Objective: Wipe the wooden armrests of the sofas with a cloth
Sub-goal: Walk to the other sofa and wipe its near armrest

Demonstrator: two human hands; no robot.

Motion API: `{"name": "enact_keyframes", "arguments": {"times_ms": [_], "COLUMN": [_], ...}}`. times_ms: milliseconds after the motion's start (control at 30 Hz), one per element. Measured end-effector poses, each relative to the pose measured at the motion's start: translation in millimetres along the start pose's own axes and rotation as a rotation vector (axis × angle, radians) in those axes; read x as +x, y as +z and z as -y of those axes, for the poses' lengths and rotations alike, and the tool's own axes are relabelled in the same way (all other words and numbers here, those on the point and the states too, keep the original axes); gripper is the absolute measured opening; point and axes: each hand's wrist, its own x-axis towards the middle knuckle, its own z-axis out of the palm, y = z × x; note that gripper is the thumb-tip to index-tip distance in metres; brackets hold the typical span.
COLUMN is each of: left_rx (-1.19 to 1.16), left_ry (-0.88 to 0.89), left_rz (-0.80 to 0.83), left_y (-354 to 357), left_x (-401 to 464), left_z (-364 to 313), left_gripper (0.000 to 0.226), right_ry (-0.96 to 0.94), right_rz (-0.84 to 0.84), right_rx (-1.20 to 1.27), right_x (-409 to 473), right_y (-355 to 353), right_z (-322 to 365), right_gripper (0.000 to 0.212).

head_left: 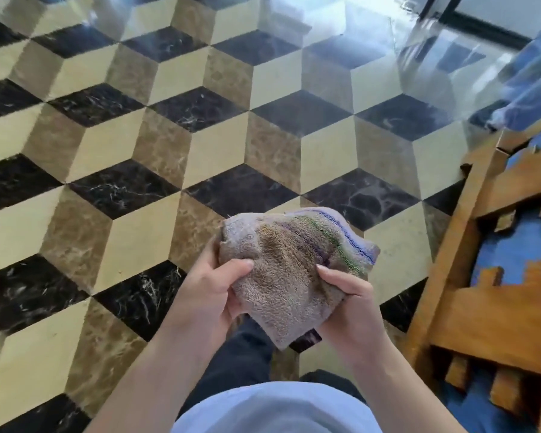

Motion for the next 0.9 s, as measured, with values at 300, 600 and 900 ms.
{"name": "enact_keyframes", "arguments": {"times_ms": [300,600,900], "left_rx": [0.008,0.084,0.064], "left_ry": [-0.202,-0.269,-0.418], "left_rz": [0.183,0.270,0.361], "left_y": [66.6,215.4,452.3], "left_x": [140.5,303.8,459.8], "left_z": [-82.8,-93.6,-133.5], "left_gripper": [0.047,0.036,0.037], "right_ry": [-0.107,-0.382,-0.558], "right_rz": [-0.232,-0.245,-0.248], "right_rx": [0.320,0.409,0.540], "right_x": [85.9,166.9,247.1], "right_y": [28.1,-3.1,-43.2], "right_z": [85.2,244.8,486.6], "right_gripper": [0.038,0.049,0.057]}}
